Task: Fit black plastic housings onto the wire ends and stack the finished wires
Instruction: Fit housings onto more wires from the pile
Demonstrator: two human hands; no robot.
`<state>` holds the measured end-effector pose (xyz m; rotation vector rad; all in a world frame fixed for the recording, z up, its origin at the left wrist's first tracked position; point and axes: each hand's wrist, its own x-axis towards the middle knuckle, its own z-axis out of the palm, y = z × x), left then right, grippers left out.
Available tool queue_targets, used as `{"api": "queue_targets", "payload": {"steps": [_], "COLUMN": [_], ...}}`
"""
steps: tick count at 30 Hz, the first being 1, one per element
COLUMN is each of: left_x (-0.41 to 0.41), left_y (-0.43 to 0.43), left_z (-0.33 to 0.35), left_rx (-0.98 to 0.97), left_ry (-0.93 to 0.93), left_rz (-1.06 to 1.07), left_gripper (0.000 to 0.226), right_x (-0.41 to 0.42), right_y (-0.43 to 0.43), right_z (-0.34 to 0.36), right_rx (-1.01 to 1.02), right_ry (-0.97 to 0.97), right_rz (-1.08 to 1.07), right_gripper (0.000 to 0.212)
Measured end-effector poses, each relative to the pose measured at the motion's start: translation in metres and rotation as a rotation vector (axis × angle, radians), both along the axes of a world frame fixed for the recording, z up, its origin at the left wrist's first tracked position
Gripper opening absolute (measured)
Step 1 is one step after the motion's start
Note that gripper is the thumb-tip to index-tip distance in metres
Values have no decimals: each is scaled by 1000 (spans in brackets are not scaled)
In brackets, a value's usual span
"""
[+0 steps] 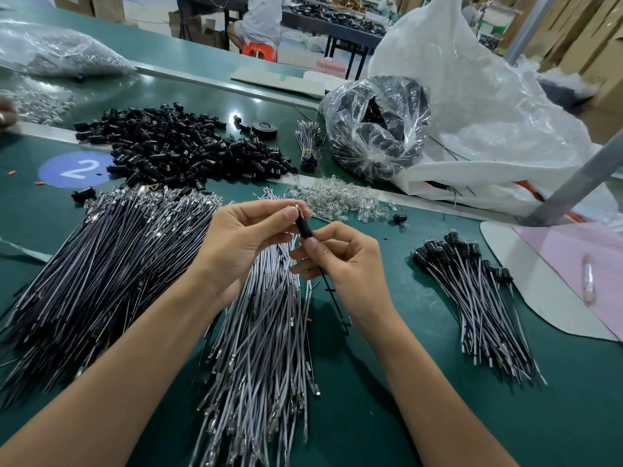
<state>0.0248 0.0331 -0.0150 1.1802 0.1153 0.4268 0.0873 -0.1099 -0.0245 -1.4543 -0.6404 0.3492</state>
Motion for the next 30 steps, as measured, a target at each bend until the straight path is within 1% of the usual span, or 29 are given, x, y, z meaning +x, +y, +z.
{"api": "queue_targets", "payload": {"steps": [5,9,12,14,17,22,30], "left_x": [-1,-1,-1,0,0,1,2], "left_y": [0,-1,-2,-2,-2,-4,-4], "left_z": [1,1,1,1,0,-4,-5], "left_rx": [-14,-26,-30,-16,13,86,86], "left_ry": [3,-5,-4,-2,-9,17,33], "left_rz": [6,8,17,23,38,125,132], "left_gripper": [24,19,23,25,21,17,21], "right_x": [0,1,2,2,2,2,3], "right_y": [0,0,0,1,1,3,3], "right_z": [0,0,-2,-2,-3,-5,-7], "right_rx": [3,3,3,4,0,-17,-35], "right_ry": [4,7,21,24,19,4,5], "right_rz": [8,13,17,18,14,-10,-40], "right_gripper": [14,11,8,8,11,17,8]}}
